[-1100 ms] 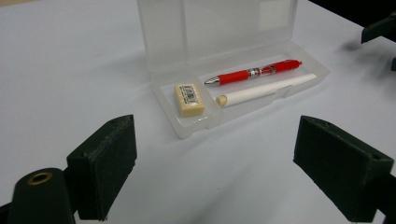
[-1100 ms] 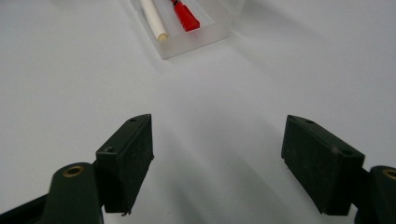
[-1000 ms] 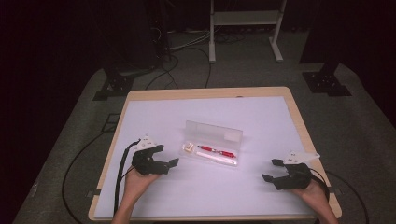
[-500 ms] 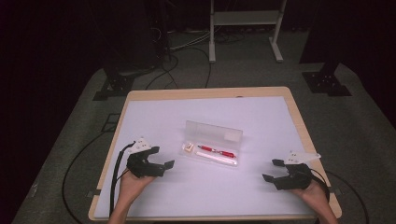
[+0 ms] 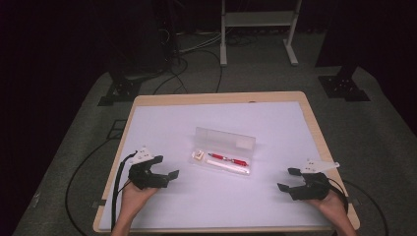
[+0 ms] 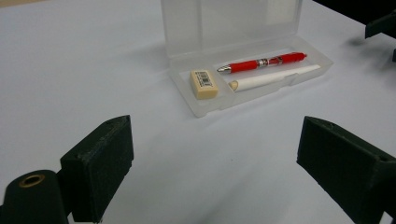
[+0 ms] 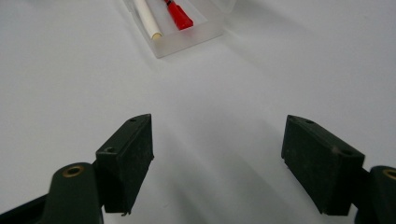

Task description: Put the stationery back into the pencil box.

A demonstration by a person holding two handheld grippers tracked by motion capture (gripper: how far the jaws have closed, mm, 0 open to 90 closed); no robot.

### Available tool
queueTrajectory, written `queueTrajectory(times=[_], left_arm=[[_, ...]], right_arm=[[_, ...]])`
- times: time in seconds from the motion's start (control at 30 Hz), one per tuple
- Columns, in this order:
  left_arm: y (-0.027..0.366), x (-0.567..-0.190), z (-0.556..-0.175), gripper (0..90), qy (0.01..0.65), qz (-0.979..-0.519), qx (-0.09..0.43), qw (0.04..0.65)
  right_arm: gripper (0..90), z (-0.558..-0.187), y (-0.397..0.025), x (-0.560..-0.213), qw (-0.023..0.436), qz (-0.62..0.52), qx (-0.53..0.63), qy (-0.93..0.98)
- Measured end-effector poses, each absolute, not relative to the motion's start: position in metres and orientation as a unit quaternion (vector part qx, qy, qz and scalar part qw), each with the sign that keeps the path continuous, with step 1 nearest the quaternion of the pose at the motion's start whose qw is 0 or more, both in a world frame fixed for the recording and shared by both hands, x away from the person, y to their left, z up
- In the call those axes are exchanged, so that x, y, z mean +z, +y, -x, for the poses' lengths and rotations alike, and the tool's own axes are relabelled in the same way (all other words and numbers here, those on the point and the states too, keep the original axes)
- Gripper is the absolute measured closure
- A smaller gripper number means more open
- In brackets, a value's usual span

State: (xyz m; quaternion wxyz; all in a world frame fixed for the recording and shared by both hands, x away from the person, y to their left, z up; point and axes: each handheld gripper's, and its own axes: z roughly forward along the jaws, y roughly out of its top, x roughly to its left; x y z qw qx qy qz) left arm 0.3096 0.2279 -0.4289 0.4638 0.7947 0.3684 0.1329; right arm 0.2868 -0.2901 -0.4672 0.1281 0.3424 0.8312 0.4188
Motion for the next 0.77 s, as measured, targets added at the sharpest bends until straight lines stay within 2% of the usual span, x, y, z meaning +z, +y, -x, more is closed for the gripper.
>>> queueTrajectory(times=[0.77], left_arm=[[0.251, -0.441, -0.287, 10.0, 0.386, -0.774, 0.148, 0.480]], right_arm=[[23.9, -0.282, -0.292, -0.470, 0.127, -0.346, 0.420, 0.829]])
